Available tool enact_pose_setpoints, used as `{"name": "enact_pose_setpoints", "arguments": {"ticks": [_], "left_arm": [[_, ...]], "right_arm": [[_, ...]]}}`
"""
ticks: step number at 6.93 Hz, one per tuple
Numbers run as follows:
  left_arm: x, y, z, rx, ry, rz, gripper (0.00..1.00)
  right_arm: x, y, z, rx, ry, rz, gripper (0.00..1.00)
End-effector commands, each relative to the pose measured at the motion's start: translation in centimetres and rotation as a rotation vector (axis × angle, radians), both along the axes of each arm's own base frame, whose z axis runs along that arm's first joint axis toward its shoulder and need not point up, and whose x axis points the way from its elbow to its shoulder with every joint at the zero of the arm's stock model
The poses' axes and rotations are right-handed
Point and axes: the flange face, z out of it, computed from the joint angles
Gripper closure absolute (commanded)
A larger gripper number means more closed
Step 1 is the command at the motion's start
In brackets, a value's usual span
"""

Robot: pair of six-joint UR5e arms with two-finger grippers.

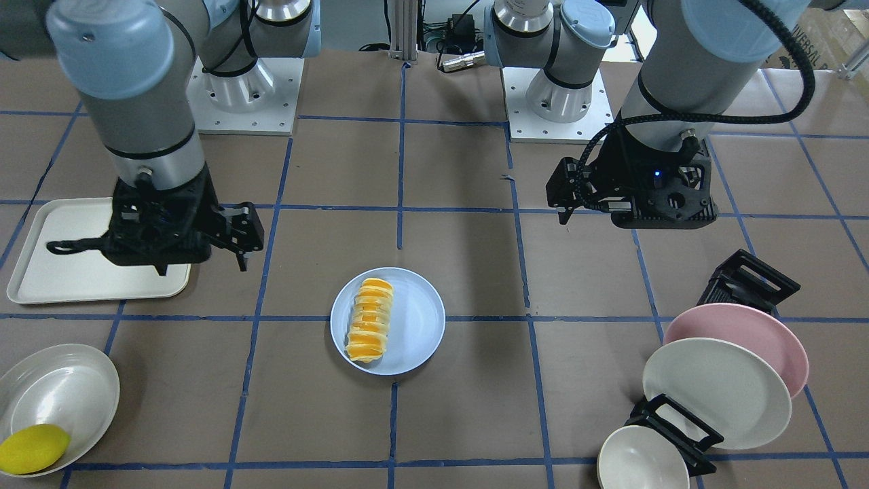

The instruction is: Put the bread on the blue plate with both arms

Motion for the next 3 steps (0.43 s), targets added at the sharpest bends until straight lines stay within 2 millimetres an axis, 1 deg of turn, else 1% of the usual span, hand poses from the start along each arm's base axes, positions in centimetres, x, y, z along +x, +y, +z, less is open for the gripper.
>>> {"name": "enact_pose_setpoints", "arguments": {"ticks": [1, 2, 3], "left_arm": [[0.0, 0.0, 0.0, -0.002, -0.001, -0.001, 0.0], [0.0, 0.0, 0.2, -0.005, -0.001, -0.002, 0.0], [0.0, 0.0, 0.0, -0.002, -0.001, -0.002, 0.0]], "right_arm": [[-3.3, 2.8, 4.3, 0.007, -0.033, -0.061, 0.0], [-3.3, 5.1, 5.5, 0.037, -0.026, -0.066, 0.0], [-3.3, 6.2, 6.6, 0.018, -0.026, -0.058, 0.0]]}}
